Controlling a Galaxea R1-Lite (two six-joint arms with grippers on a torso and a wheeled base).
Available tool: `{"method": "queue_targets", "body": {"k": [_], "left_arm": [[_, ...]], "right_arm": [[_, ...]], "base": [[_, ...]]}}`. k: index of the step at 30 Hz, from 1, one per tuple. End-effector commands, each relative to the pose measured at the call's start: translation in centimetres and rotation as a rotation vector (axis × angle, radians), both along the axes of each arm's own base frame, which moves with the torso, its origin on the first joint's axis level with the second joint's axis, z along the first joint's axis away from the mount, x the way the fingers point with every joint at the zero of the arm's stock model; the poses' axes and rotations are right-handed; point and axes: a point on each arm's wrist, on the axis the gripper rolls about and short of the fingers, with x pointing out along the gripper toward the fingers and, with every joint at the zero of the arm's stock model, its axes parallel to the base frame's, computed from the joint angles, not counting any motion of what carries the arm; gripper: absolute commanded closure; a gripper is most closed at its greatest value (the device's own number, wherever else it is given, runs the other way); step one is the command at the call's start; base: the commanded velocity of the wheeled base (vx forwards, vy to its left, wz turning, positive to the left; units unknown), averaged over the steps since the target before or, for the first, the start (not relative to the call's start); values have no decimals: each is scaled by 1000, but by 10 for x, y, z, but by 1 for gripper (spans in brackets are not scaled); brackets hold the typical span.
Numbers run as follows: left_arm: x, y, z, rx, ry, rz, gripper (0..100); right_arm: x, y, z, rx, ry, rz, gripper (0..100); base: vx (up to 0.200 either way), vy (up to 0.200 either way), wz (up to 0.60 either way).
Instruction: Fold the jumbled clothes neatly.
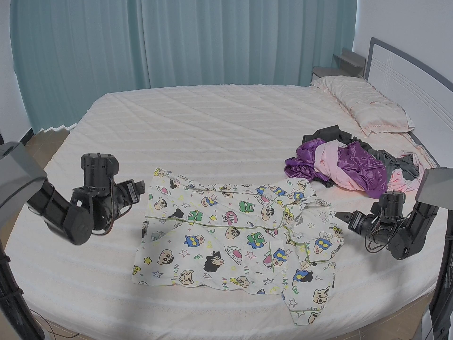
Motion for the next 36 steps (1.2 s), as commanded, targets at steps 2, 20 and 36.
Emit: {"method": "queue_targets", "body": {"k": [2, 20, 36], "left_arm": [[-59, -13, 5, -20, -59, -33, 0], [-63, -17, -2, -39, -34, -38, 0], [-74, -15, -12, -14, 15, -45, 0]], "right_arm": [[0, 3, -27, -45, 88, 84, 0], [35, 19, -37, -52, 133, 109, 100], [21, -13, -20, -96, 131, -29, 100]], "base": [[0, 0, 0], [0, 0, 0], [0, 0, 0]]}}
